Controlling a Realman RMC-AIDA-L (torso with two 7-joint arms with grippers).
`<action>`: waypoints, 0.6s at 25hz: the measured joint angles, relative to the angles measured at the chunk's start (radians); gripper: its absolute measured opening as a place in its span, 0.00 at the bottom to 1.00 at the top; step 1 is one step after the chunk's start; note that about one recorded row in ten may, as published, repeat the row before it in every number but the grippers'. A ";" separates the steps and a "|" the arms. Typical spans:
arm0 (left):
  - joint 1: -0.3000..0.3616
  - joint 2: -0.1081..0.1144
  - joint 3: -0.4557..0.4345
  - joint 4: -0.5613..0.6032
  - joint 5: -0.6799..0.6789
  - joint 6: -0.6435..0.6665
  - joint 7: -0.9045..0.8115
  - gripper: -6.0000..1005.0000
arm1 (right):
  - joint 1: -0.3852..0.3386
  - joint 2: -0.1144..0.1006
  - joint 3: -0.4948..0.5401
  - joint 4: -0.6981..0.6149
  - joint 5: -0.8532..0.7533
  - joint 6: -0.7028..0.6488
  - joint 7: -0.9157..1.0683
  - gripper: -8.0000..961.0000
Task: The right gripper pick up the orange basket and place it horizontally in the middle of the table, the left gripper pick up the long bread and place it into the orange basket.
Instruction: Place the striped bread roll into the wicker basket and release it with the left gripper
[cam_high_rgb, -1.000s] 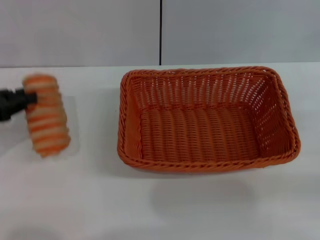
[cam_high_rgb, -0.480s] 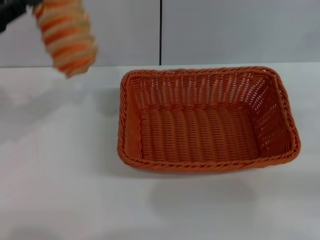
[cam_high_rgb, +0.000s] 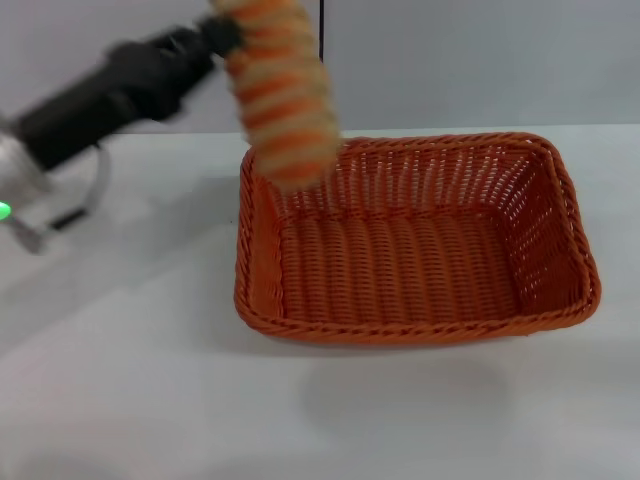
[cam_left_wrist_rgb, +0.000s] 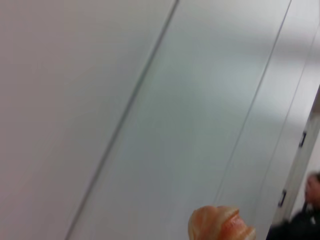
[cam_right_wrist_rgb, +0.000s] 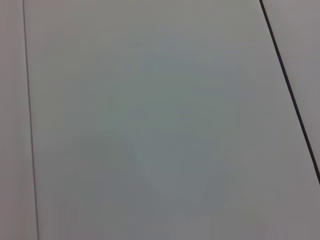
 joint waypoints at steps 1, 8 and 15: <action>0.003 0.000 0.049 -0.003 -0.020 -0.032 0.021 0.16 | 0.003 0.000 -0.001 -0.006 -0.003 0.000 0.000 0.64; 0.027 0.000 0.376 -0.006 -0.205 -0.269 0.227 0.14 | 0.006 0.000 -0.002 -0.027 -0.006 0.000 0.000 0.64; 0.037 0.003 0.445 -0.015 -0.204 -0.293 0.290 0.14 | -0.003 -0.001 0.002 -0.027 -0.010 -0.002 0.000 0.64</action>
